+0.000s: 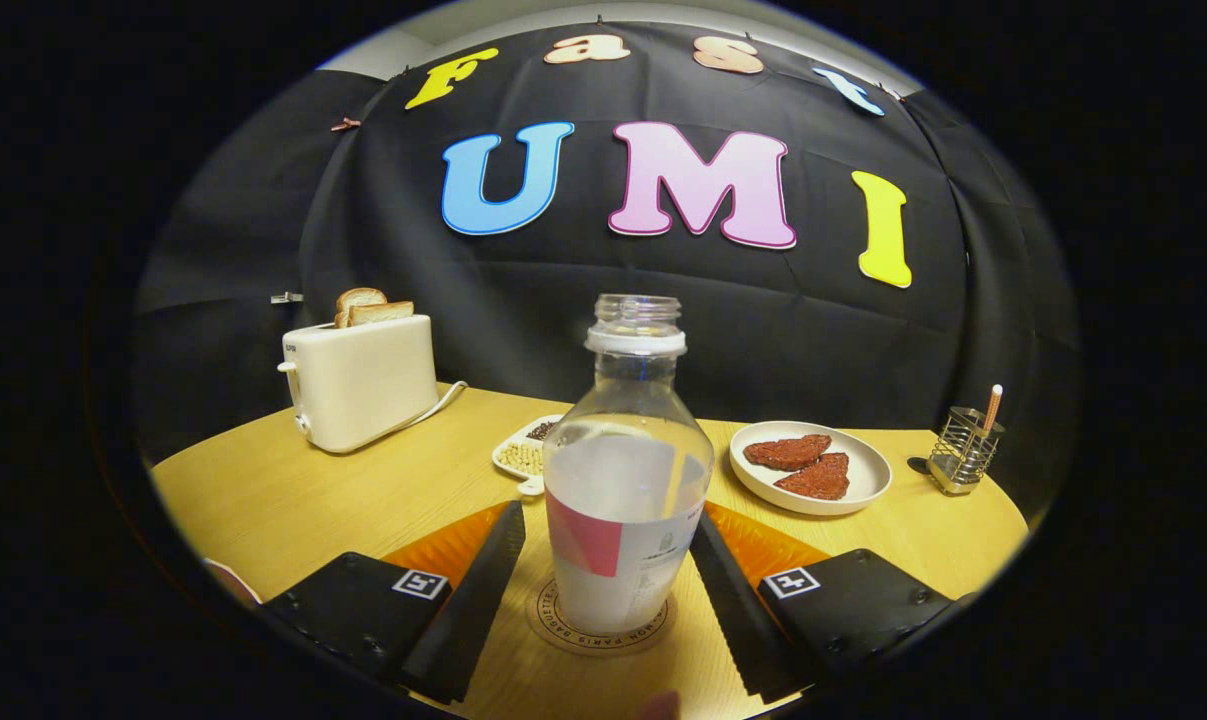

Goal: Take the bottle from table, then pour the juice into the cup, finally place the bottle on the coaster

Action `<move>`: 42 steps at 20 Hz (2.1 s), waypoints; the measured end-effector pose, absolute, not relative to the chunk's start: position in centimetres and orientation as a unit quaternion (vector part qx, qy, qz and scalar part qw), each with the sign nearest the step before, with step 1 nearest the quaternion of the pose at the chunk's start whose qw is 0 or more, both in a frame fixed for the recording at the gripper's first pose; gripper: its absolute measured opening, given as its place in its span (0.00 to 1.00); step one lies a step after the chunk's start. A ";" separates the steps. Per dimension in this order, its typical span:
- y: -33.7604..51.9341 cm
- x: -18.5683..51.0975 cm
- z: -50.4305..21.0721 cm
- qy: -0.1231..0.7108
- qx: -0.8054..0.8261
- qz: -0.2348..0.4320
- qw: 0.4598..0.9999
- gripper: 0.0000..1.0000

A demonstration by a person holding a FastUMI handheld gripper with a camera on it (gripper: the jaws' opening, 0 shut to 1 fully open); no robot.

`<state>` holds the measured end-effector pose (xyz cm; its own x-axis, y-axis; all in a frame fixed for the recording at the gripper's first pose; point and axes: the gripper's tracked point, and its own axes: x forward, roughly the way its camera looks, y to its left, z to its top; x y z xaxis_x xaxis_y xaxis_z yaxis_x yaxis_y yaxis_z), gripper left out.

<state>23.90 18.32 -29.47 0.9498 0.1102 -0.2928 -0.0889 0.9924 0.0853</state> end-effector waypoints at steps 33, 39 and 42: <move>5.8 5.6 -4.5 0.065 -0.040 -0.036 0.996 0.98; 6.8 3.3 -2.3 0.048 -0.041 -0.030 0.998 0.97; 7.0 2.6 -2.2 0.048 -0.043 -0.024 0.998 0.97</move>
